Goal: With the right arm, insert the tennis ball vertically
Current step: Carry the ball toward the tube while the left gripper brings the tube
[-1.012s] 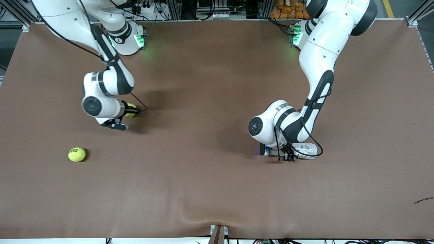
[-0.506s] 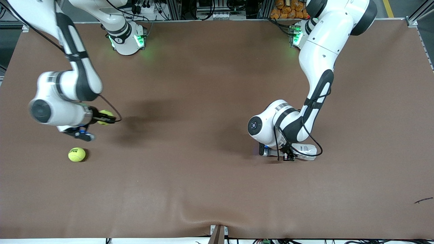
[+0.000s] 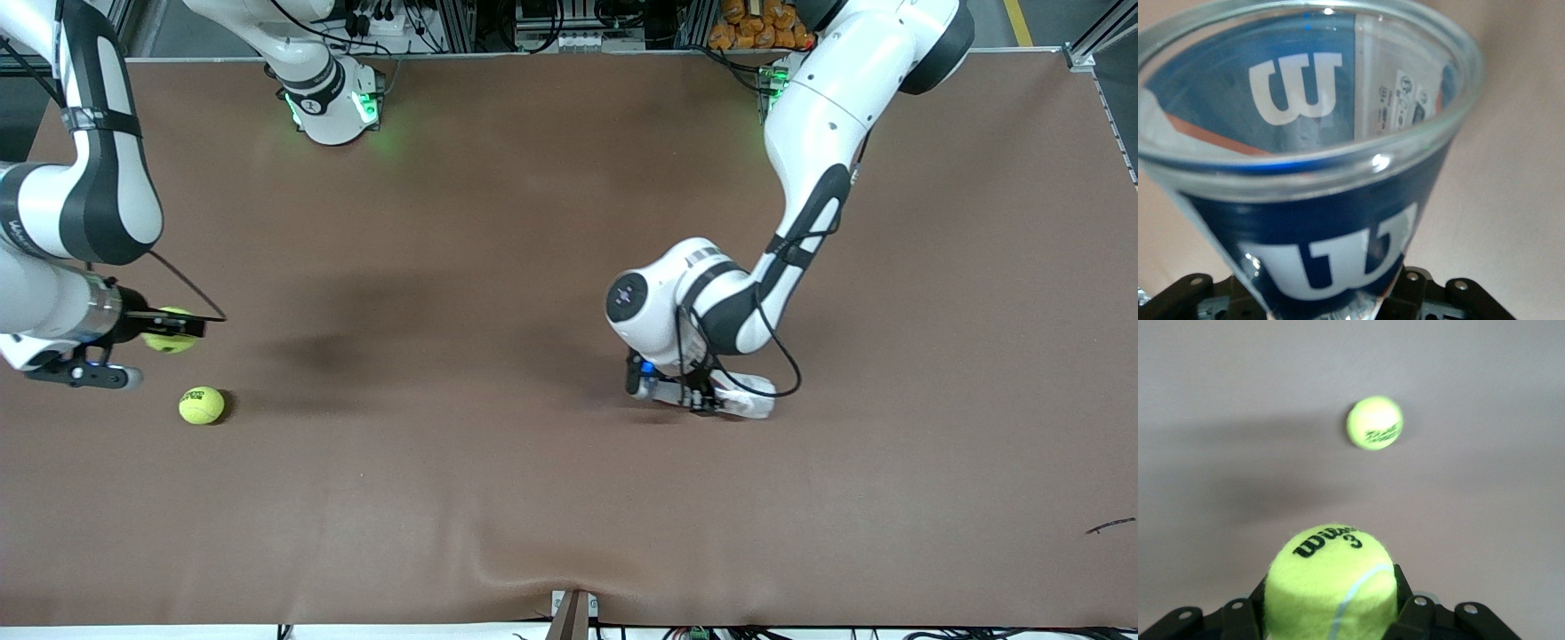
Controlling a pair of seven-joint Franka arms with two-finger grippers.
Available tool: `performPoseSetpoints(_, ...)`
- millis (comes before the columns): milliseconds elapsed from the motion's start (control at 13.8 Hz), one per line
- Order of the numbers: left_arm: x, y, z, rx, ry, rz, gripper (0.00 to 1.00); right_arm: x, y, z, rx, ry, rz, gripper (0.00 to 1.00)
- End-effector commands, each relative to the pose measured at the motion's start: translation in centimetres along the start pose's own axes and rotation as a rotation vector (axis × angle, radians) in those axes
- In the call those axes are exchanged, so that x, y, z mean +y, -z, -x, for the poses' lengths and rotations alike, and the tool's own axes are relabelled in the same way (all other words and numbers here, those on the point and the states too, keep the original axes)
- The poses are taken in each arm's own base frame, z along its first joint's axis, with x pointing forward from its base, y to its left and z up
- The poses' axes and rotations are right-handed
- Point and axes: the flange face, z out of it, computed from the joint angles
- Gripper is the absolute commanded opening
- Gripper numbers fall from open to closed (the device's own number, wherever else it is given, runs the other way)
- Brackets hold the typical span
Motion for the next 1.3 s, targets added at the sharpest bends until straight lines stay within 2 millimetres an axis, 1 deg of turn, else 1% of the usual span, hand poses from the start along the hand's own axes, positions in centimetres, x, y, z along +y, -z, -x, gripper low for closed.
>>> performPoseSetpoints(0, -0.2, 4.6, -1.9, 0.126, 0.082, -0.043, 0.59, -0.1, 3.5, -1.2, 0.050, 0.128, 0.089, 0.12)
performPoseSetpoints(72, -0.2, 5.9, -2.8, 0.200, 0.120, -0.066, 0.59, -0.2, 4.5, -1.2, 0.057, 0.125, 0.077, 0.12)
performPoseSetpoints(145, -0.2, 7.4, -3.9, 0.299, 0.172, -0.088, 0.59, -0.6, 5.0, -1.3, 0.066, 0.114, 0.029, 0.12)
performPoseSetpoints(217, -0.4, 9.0, -4.9, 0.404, 0.229, -0.114, 0.59, -1.8, 6.1, -1.4, 0.095, 0.084, -0.104, 0.12)
performPoseSetpoints(289, -0.7, 10.1, -5.4, 0.482, 0.263, -0.140, 0.59, -2.8, 6.7, -1.6, 0.110, 0.058, -0.226, 0.12)
performPoseSetpoints(434, -1.1, 11.6, -5.8, 0.604, 0.319, -0.157, 0.60, -4.2, 6.7, -2.1, 0.114, 0.020, -0.388, 0.12)
performPoseSetpoints(578, -2.1, 13.4, -5.4, 0.709, 0.375, -0.150, 0.61, -5.3, 7.5, -2.7, 0.106, -0.076, -0.529, 0.12)
performPoseSetpoints(651, -2.3, 14.1, -5.5, 0.758, 0.414, -0.115, 0.62, -6.4, 7.6, -2.8, 0.084, -0.129, -0.584, 0.12)
performPoseSetpoints(795, -2.0, 15.7, -6.2, 0.841, 0.464, -0.062, 0.61, -9.4, 8.2, -2.7, 0.034, -0.227, -0.636, 0.12)
performPoseSetpoints(867, -2.2, 16.2, -6.1, 0.879, 0.495, -0.045, 0.61, -10.7, 8.4, -2.6, 0.004, -0.291, -0.643, 0.12)
performPoseSetpoints(940, -2.6, 16.7, -5.9, 0.928, 0.529, -0.035, 0.61, -11.9, 8.9, -2.5, -0.022, -0.357, -0.649, 0.12)
performPoseSetpoints(1012, -2.4, 17.4, -6.2, 0.981, 0.556, -0.018, 0.61, -12.9, 9.3, -2.5, -0.041, -0.405, -0.651, 0.12)
performPoseSetpoints(1084, -2.0, 18.7, -6.9, 1.057, 0.599, 0.020, 0.61, -14.2, 9.4, -2.4, -0.069, -0.459, -0.652, 0.14)
performPoseSetpoints(1157, -1.9, 19.5, -7.1, 1.112, 0.621, 0.016, 0.61, -15.1, 9.0, -2.5, -0.094, -0.498, -0.656, 0.14)
performPoseSetpoints(1229, -1.9, 19.3, -7.2, 1.141, 0.642, 0.021, 0.61, -15.8, 9.0, -2.7, -0.108, -0.524, -0.658, 0.14)
